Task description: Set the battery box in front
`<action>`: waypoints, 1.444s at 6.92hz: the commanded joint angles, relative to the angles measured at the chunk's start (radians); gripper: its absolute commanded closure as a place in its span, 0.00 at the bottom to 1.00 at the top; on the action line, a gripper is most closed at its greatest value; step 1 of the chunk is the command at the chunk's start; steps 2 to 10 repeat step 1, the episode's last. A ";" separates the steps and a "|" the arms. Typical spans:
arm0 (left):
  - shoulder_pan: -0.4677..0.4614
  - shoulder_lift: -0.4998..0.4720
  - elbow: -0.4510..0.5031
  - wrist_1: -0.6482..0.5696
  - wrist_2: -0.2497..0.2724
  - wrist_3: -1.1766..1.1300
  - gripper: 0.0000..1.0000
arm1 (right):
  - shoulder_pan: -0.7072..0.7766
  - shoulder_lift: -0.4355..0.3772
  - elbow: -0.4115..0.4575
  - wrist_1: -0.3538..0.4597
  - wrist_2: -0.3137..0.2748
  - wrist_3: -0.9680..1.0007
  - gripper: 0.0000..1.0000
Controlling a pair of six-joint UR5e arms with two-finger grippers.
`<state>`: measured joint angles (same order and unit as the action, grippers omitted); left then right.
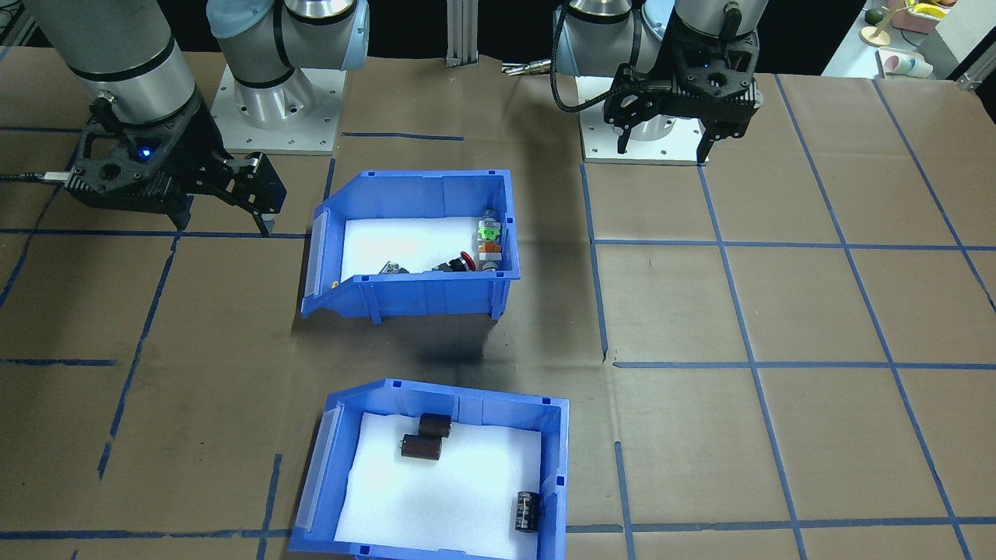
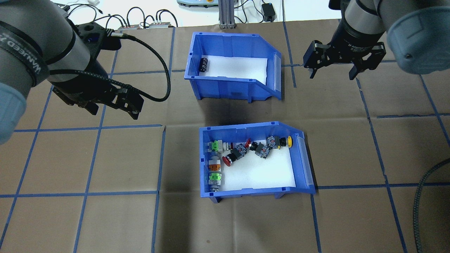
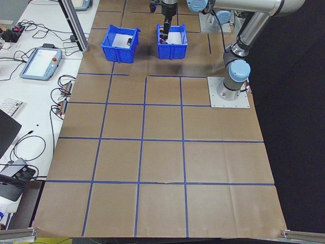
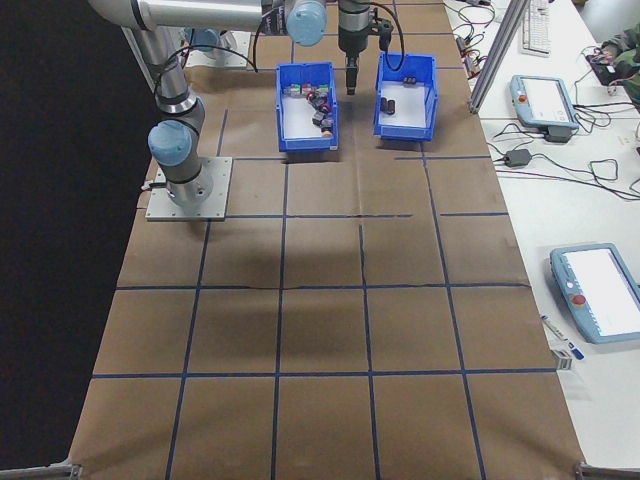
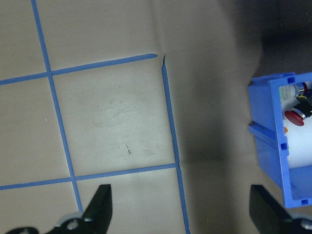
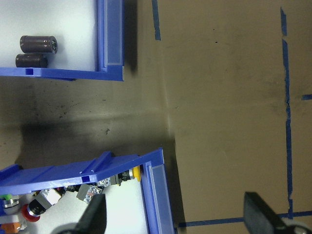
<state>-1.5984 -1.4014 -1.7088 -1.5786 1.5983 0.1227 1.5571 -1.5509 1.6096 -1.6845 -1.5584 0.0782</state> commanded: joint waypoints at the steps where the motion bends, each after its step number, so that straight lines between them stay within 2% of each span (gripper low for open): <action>1: 0.000 -0.001 0.000 0.000 0.000 0.000 0.00 | 0.000 0.000 0.000 0.000 -0.002 0.000 0.00; 10: 0.000 -0.001 0.000 0.000 0.000 0.000 0.00 | 0.000 0.000 0.000 0.000 -0.002 0.000 0.00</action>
